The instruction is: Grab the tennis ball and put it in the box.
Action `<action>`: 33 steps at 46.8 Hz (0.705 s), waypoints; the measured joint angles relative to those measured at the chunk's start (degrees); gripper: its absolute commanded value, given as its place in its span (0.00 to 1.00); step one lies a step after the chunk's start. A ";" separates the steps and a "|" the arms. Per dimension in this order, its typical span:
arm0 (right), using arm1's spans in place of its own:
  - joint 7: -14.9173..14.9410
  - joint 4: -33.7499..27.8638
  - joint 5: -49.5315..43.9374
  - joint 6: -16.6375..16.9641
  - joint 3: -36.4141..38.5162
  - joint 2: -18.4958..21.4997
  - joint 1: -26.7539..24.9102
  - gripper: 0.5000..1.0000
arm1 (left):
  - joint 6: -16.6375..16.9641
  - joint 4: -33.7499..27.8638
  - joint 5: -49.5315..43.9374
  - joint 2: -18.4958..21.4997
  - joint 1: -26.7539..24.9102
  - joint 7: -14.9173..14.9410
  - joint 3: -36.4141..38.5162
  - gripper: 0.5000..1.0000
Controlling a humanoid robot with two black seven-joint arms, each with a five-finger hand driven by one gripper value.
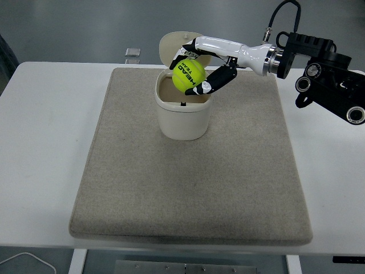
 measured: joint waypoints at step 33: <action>0.08 0.02 0.54 0.37 -1.27 -0.18 -0.43 0.72 | 0.00 0.00 0.00 0.00 0.00 0.01 0.00 0.98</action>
